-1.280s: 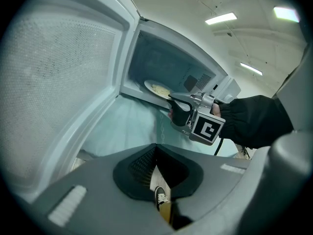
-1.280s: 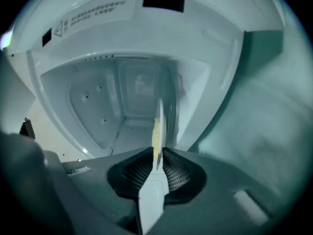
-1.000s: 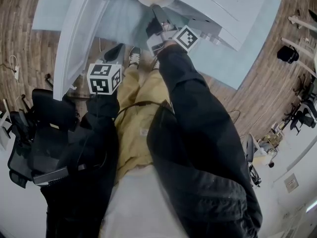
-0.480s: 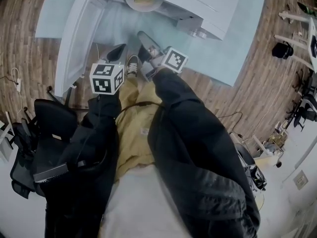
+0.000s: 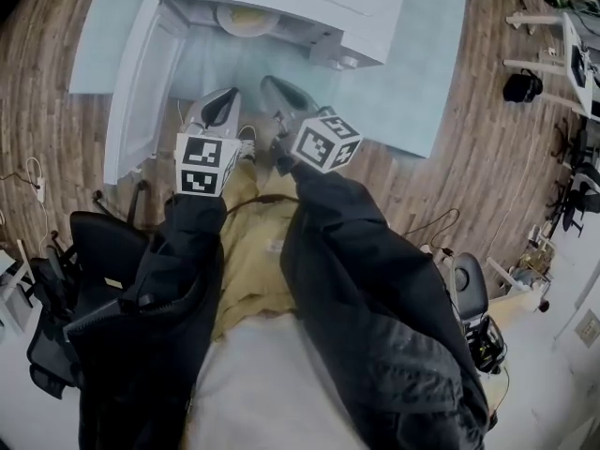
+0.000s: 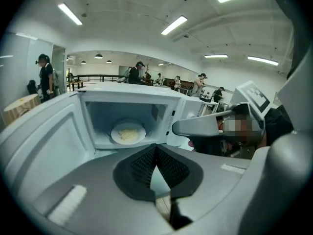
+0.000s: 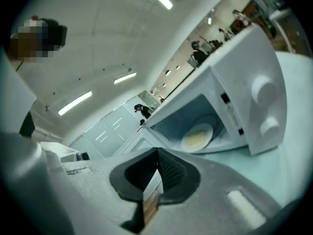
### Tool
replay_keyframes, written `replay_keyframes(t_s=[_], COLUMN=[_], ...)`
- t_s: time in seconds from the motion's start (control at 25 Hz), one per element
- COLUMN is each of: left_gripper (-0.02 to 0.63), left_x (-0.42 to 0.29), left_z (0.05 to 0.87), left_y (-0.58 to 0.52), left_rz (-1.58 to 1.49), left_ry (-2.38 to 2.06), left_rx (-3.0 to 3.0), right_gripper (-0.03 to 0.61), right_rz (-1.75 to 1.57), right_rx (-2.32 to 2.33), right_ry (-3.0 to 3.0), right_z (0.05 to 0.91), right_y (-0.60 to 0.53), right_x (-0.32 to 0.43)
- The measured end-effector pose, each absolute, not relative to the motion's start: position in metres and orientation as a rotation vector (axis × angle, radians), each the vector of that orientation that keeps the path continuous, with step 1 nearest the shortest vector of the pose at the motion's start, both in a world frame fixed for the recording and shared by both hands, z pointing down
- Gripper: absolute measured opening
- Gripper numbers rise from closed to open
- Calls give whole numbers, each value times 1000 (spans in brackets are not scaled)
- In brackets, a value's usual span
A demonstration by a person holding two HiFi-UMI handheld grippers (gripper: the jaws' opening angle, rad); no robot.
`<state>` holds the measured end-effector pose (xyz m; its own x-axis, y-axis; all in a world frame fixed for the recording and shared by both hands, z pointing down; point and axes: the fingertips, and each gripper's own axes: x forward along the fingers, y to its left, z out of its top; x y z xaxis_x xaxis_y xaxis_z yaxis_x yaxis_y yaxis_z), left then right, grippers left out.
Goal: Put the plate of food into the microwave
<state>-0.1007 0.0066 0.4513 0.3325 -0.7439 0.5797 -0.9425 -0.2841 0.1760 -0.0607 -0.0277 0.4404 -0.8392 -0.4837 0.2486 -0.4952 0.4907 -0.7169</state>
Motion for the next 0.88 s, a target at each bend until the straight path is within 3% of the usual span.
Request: replay_keyframes(t_s=[0.44, 0.88], left_gripper=[0, 0], left_x=[-76, -57], left_z=[372, 301], left_y=[-24, -43], left_rz=[596, 534], left_ry=[-1586, -1695], left_rx=[2361, 2482], right_gripper=[-6, -3], right_rz=[398, 91], right_rx=[916, 964], right_ry=[-2900, -2941], right_z=[320, 261], right_y=[-29, -38], right_x=[-37, -11])
